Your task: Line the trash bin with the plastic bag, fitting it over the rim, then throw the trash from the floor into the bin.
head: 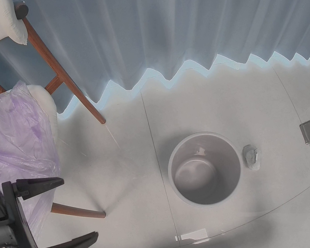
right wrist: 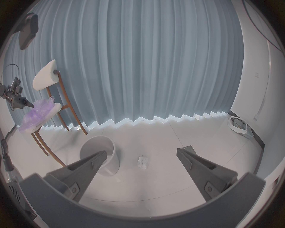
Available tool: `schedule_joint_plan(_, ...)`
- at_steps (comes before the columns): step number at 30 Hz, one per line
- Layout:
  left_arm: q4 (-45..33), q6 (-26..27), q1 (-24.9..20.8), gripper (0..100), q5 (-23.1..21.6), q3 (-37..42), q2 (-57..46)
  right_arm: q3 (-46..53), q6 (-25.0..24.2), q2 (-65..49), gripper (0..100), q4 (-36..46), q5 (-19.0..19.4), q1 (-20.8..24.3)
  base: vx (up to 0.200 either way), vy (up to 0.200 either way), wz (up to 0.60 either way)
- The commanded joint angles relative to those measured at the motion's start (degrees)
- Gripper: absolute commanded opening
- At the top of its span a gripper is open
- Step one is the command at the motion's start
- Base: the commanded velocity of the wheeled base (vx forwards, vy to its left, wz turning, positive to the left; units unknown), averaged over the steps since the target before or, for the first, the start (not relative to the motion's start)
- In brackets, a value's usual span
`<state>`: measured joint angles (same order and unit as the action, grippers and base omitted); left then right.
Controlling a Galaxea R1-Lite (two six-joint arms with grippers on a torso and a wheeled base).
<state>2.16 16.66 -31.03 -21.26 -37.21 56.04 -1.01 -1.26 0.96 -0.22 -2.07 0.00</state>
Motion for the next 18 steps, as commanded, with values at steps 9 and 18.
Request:
schedule_joint_plan(9, 2.6, -7.9, -14.3, 100, 33.1, -7.4, 13.8, 1.0, -0.2, -1.0, 100, -0.1, -0.2, 0.0, 0.000, 0.000, 0.00)
schedule_joint_plan(18, 9.7, -7.2, -8.3, 100, 46.7, -1.6, 15.7, 1.0, -0.2, -1.0, 100, 0.0, -0.2, 0.0, 0.000, 0.000, 0.00)
